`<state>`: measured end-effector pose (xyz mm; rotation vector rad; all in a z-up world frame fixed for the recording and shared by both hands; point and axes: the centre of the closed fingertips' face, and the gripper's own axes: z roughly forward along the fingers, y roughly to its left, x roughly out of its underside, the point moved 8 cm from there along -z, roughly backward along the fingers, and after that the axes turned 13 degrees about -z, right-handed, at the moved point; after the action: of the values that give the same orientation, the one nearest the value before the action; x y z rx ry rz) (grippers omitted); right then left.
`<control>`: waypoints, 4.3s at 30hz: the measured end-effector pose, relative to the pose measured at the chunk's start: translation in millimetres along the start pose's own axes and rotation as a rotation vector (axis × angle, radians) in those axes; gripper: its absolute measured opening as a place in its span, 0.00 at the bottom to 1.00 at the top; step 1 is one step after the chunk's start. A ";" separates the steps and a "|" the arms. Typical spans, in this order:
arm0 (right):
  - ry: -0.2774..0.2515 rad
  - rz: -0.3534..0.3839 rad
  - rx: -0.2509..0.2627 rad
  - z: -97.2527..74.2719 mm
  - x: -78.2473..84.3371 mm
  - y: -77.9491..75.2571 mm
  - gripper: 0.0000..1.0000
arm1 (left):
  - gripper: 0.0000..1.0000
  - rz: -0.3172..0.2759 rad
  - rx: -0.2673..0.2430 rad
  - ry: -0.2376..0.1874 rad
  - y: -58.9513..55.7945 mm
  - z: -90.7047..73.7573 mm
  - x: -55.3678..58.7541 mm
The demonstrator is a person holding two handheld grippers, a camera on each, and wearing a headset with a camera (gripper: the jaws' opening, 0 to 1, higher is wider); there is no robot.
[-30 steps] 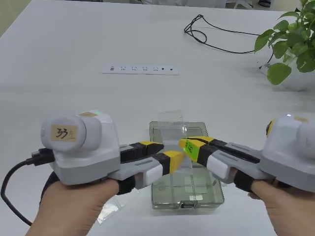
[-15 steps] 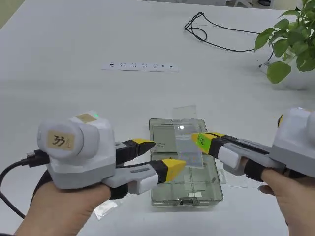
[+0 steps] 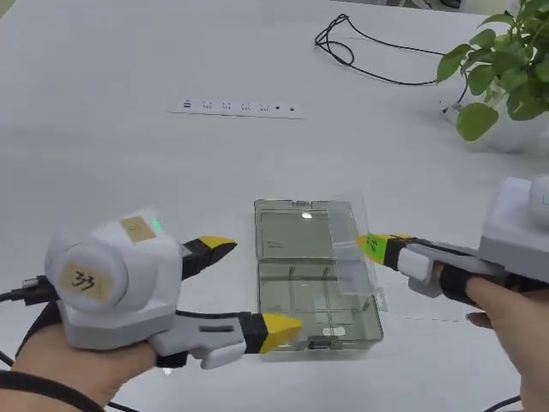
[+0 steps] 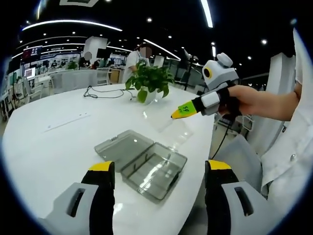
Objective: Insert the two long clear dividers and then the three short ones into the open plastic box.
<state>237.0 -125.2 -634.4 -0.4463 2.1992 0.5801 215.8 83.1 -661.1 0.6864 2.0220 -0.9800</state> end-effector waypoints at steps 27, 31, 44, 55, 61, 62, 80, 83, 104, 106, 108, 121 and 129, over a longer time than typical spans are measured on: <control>0.275 0.198 0.139 26.3 38.9 -16.7 0.06 | 0.90 0.057 0.076 0.061 6.7 1.5 22.3; 0.300 0.206 0.144 31.5 42.9 -16.3 0.06 | 0.89 0.052 0.084 0.062 7.0 2.2 23.4; 0.339 0.213 0.169 44.3 52.9 -22.7 0.06 | 0.88 0.034 0.096 0.058 7.3 2.7 25.3; 0.341 0.235 0.174 44.1 59.0 -24.4 0.06 | 0.88 0.028 0.103 0.053 7.2 4.7 24.3; 0.356 0.232 0.171 48.3 59.8 -24.6 0.06 | 0.88 0.029 0.109 0.056 6.4 6.4 24.0; 0.356 0.232 0.172 48.6 59.9 -24.6 0.06 | 0.88 0.029 0.110 0.056 6.3 6.4 24.0; 0.368 0.210 0.182 51.9 60.5 -26.8 0.06 | 0.87 0.019 0.104 0.060 8.0 5.6 25.1; 0.367 0.214 0.182 51.6 60.8 -27.3 0.06 | 0.87 0.015 0.106 0.057 7.4 5.8 24.4; 0.386 0.138 0.137 61.3 58.2 -21.3 0.07 | 0.87 0.016 0.100 0.067 6.9 5.3 26.1; 0.389 0.128 0.127 63.5 59.5 -21.1 0.08 | 0.87 0.012 0.100 0.064 6.9 5.0 25.8; 0.397 0.116 0.118 65.8 61.2 -21.1 0.08 | 0.88 0.014 0.097 0.063 7.4 4.4 25.6; 0.434 0.048 0.077 80.8 74.4 -30.1 0.09 | 0.88 0.008 0.073 0.061 7.2 2.0 24.8; 0.421 0.034 0.039 80.6 74.8 -32.4 0.10 | 0.88 -0.004 0.032 0.052 6.8 -4.7 25.5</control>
<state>256.3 -117.8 -747.1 -0.5503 2.6173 0.4933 204.6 94.0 -682.9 0.7328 2.0574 -1.0083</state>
